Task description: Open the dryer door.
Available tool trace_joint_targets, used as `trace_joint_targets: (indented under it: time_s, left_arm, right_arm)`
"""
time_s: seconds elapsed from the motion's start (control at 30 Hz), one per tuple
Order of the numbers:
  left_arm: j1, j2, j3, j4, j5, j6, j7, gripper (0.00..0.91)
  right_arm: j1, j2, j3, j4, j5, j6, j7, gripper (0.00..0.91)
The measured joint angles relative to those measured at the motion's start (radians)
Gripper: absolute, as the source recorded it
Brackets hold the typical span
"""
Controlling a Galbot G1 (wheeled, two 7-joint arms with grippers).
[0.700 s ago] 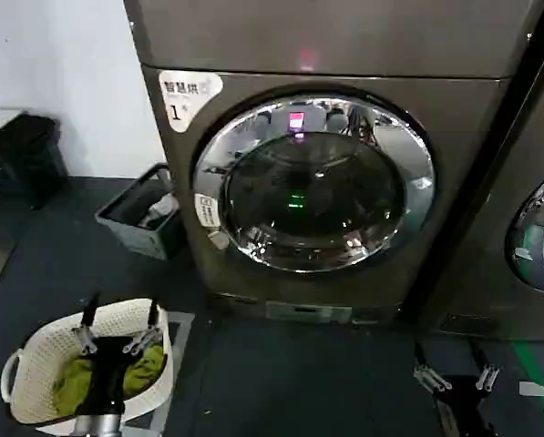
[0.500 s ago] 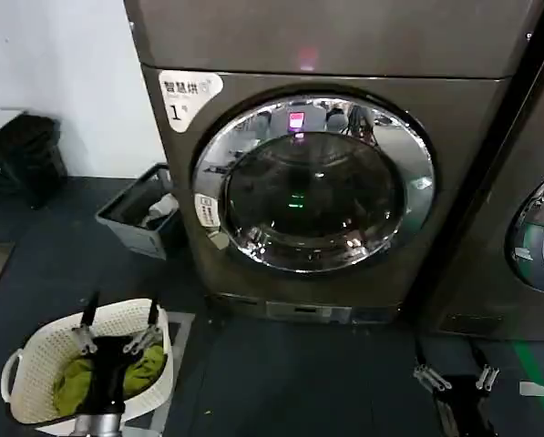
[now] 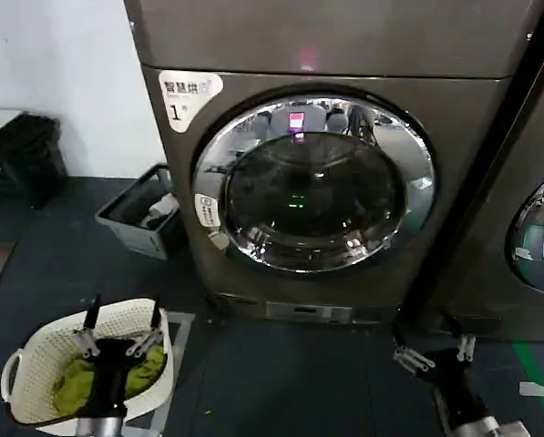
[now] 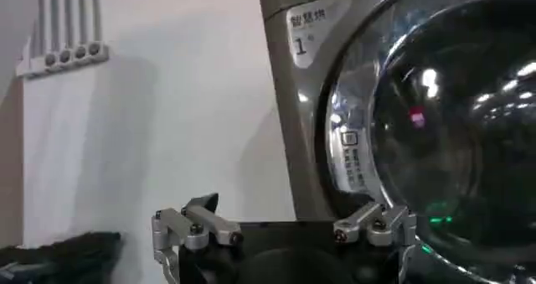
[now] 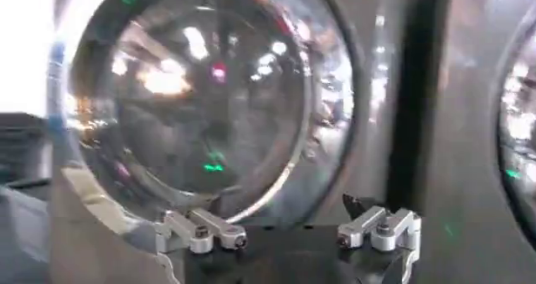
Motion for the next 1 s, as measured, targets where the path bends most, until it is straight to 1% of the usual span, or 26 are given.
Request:
trace_joint_targets:
  time_s: [0.07, 0.13, 0.3, 0.47, 0.57, 0.7, 0.83, 0.9, 1.0]
  left_arm:
    - [0.000, 0.002, 0.003, -0.004, -0.005, 0.022, -0.006, 0.907]
    - [-0.002, 0.002, 0.006, -0.007, -0.009, 0.034, -0.015, 0.907]
    - [-0.004, 0.000, 0.005, -0.008, -0.013, 0.020, -0.013, 0.907]
    - [-0.001, 0.000, -0.005, -0.019, -0.013, 0.023, -0.006, 0.907]
    - [0.002, -0.001, -0.016, -0.024, -0.013, 0.027, 0.013, 0.907]
    - [0.008, -0.004, -0.028, -0.026, -0.013, 0.030, 0.029, 0.907]
    - [0.011, -0.009, -0.032, -0.020, 0.002, 0.010, 0.038, 0.907]
    - [0.014, -0.012, -0.033, -0.021, -0.003, 0.015, 0.057, 0.907]
    - [0.016, -0.016, -0.034, -0.025, -0.009, 0.016, 0.077, 0.907]
  right_arm:
    - [0.027, -0.020, -0.026, -0.001, 0.004, -0.028, 0.001, 0.907]
    - [0.055, -0.038, -0.050, -0.005, 0.005, -0.036, -0.002, 0.907]
    - [0.128, -0.080, -0.115, -0.024, 0.005, -0.058, -0.019, 0.907]
    - [0.201, -0.113, -0.190, -0.050, 0.003, -0.063, -0.043, 0.907]
    - [0.240, -0.133, -0.234, -0.065, 0.005, -0.067, -0.046, 0.907]
    - [0.281, -0.153, -0.282, -0.079, 0.019, -0.074, -0.051, 0.907]
    - [0.322, -0.171, -0.322, -0.090, 0.042, -0.107, -0.038, 0.907]
    - [0.344, -0.180, -0.342, -0.101, 0.045, -0.125, -0.029, 0.907]
    - [0.377, -0.190, -0.372, -0.119, 0.068, -0.143, -0.017, 0.907]
